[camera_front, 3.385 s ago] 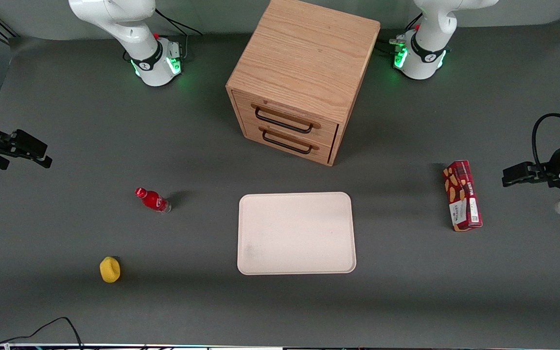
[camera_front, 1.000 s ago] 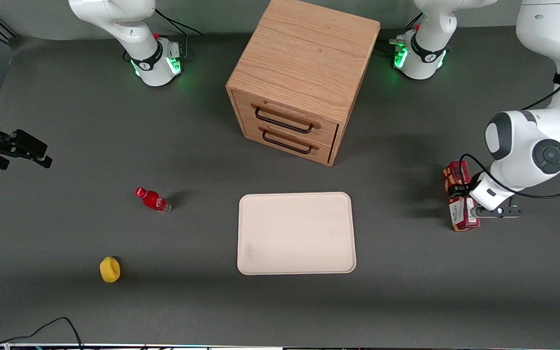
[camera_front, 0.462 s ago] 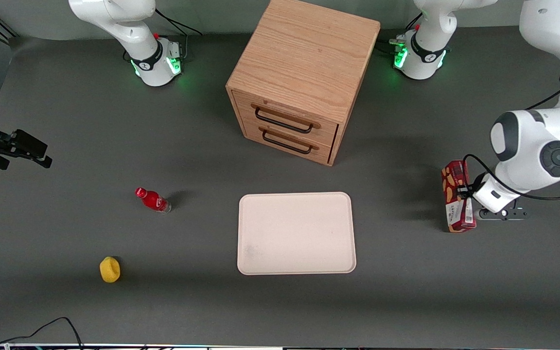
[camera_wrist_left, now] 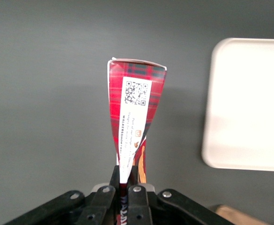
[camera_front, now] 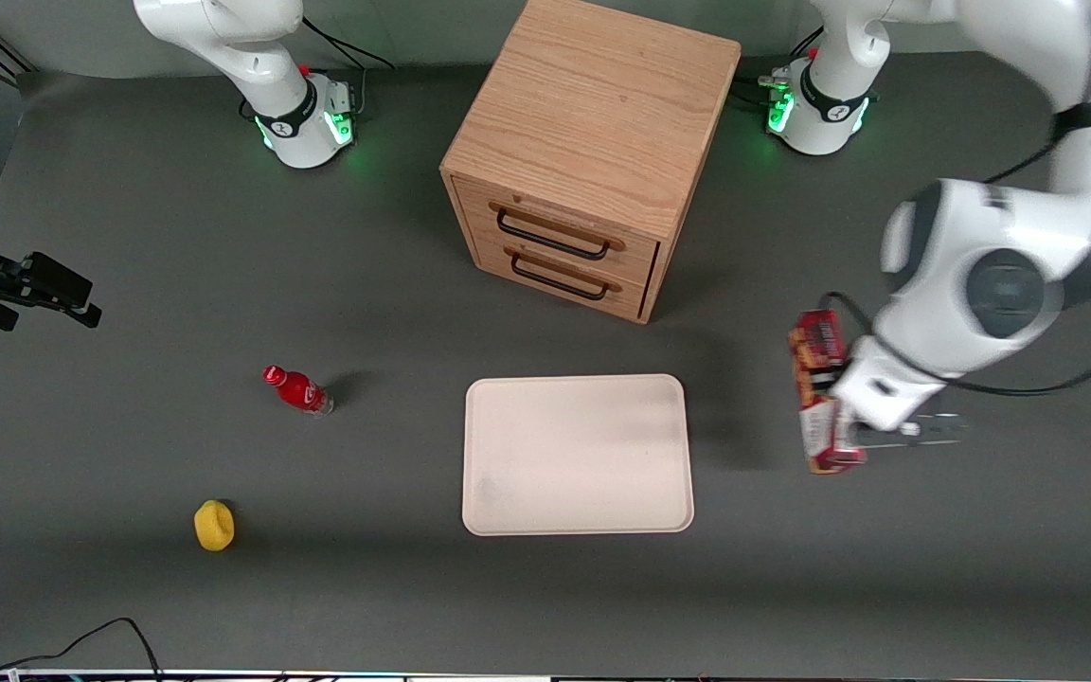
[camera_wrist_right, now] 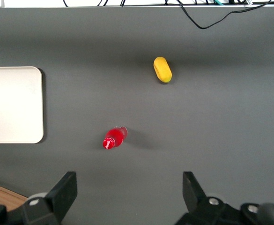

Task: Place red cookie box on tray
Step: 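Lift the red box and carry it over the white tray, then lower the box upright onto the tray and open the left gripper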

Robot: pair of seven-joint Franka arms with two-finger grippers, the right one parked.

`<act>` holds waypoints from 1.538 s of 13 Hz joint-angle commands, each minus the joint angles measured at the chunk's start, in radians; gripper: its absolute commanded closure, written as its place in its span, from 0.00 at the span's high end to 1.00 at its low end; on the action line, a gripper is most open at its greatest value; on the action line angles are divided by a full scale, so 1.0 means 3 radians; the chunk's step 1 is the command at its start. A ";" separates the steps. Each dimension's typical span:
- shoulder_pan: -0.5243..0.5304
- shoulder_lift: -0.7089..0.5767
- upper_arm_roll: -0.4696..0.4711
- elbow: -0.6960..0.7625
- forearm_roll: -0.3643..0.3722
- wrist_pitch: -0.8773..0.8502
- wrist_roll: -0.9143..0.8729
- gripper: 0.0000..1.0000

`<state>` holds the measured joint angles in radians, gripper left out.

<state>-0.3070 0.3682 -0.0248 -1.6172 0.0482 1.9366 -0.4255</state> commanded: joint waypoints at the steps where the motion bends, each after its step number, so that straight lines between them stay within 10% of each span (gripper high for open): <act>1: -0.0432 0.0510 0.0067 0.0547 0.0085 -0.0079 -0.0559 0.00; 4: -0.0699 0.1113 0.0072 0.1232 0.0125 -0.0176 -0.1066 0.00; 17: -0.0730 0.1672 0.0062 0.1459 0.0212 0.0319 -0.0903 0.00; 18: -0.0730 0.1682 0.0062 0.1448 0.0223 0.0340 -0.0903 0.26; 19: -0.0725 0.1682 0.0062 0.1433 0.0228 0.0340 -0.0908 0.88; 20: -0.0730 0.1677 0.0062 0.1438 0.0218 0.0340 -0.0939 1.00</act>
<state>-0.5141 0.8493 -0.0155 -1.2149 0.1036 2.0374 -0.7048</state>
